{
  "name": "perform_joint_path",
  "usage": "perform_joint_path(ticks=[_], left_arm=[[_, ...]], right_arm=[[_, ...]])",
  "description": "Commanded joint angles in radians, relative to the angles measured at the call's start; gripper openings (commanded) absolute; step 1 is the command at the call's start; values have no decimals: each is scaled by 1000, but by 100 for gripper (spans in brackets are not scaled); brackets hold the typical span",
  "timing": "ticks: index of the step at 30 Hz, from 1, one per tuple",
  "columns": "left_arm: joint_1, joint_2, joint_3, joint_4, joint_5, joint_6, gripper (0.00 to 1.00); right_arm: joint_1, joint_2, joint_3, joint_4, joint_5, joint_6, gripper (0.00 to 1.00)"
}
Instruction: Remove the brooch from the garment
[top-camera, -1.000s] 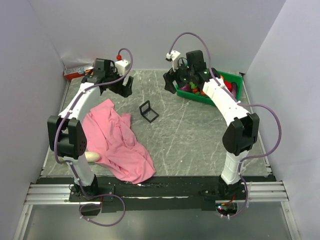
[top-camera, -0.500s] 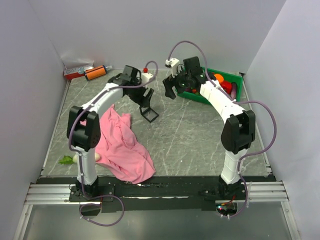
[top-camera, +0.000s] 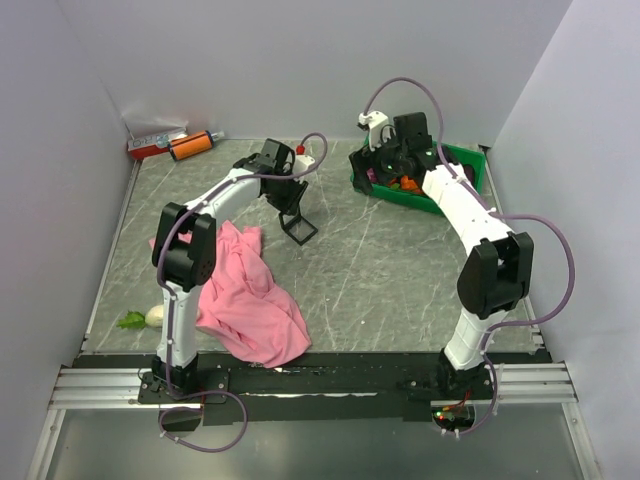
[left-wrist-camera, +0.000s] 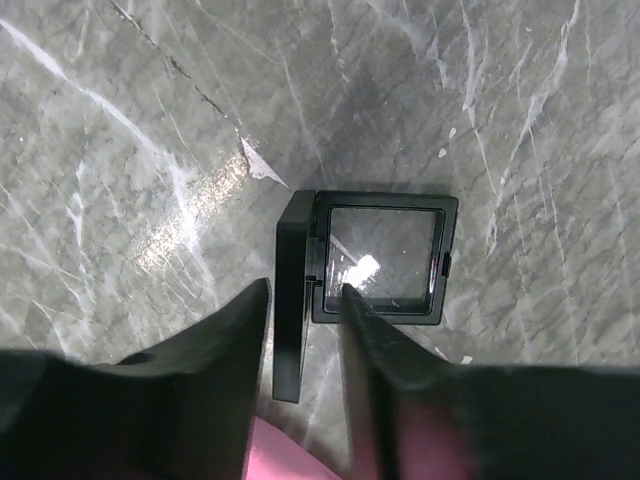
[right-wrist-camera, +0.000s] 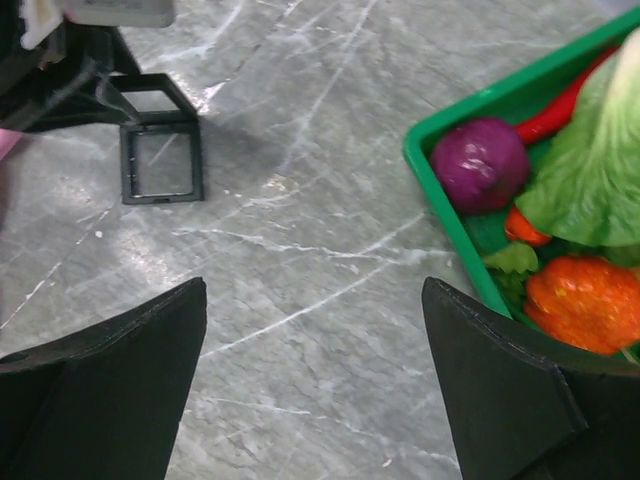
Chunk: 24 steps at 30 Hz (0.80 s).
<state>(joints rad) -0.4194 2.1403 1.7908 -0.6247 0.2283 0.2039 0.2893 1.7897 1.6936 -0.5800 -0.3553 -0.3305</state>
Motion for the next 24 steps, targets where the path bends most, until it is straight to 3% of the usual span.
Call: perform_joint_path(ticks=[1, 6, 13, 16, 18, 22, 24], left_arm=[[-10, -8, 56, 16, 9, 17, 35], [14, -22, 96, -55, 19, 60, 17], [137, -48, 264, -237, 20, 225, 4], [221, -37, 408, -422, 57, 401, 1], [276, -30, 484, -589, 16, 616, 1], [416, -111, 400, -667, -58, 925, 1], [557, -146, 374, -675, -17, 1104, 1]], right_arm=[[-15, -49, -11, 23, 12, 4, 94], [-16, -15, 17, 32, 12, 37, 94], [-16, 17, 40, 25, 6, 33, 94], [-16, 28, 51, 14, 6, 27, 94], [-16, 37, 60, 8, 1, 30, 94], [-16, 46, 66, 0, -36, 36, 94], [-12, 53, 63, 6, -43, 48, 94]])
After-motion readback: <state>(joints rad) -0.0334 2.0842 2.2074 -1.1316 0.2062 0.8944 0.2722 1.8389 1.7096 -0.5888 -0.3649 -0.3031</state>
